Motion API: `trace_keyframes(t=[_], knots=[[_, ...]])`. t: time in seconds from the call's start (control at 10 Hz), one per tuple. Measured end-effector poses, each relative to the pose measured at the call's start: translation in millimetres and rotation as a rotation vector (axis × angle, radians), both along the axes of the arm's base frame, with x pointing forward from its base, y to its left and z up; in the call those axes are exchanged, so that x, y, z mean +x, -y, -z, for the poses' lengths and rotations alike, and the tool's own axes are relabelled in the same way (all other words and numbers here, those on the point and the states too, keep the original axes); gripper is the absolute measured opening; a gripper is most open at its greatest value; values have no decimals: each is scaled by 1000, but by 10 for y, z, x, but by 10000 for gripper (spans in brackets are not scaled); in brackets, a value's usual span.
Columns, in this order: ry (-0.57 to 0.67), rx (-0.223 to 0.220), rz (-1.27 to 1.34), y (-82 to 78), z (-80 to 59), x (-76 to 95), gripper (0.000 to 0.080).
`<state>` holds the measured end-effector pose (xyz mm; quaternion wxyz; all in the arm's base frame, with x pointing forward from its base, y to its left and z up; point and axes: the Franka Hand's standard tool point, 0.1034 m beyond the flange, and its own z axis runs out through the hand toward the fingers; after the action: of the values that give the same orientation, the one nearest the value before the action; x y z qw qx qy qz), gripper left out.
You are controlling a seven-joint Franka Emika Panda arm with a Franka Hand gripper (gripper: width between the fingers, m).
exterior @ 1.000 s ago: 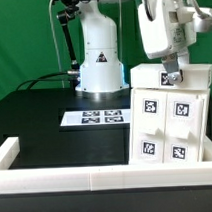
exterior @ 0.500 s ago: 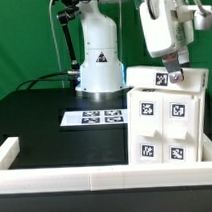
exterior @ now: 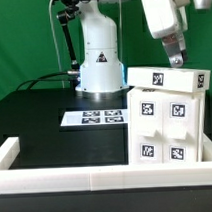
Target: Assemble cabinet
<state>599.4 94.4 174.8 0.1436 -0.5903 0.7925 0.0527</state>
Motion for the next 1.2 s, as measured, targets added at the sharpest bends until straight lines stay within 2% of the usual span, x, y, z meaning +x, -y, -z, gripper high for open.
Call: trace_keyframes(t=[0.2, 0.4, 0.6, 1.2], knots=[[-30, -15, -158, -42, 20, -19, 797], [-1, -79, -492, -66, -59, 40, 797], [54, -111, -792, -100, -114, 87, 797], [181, -152, -1277, -97, -104, 103, 797]])
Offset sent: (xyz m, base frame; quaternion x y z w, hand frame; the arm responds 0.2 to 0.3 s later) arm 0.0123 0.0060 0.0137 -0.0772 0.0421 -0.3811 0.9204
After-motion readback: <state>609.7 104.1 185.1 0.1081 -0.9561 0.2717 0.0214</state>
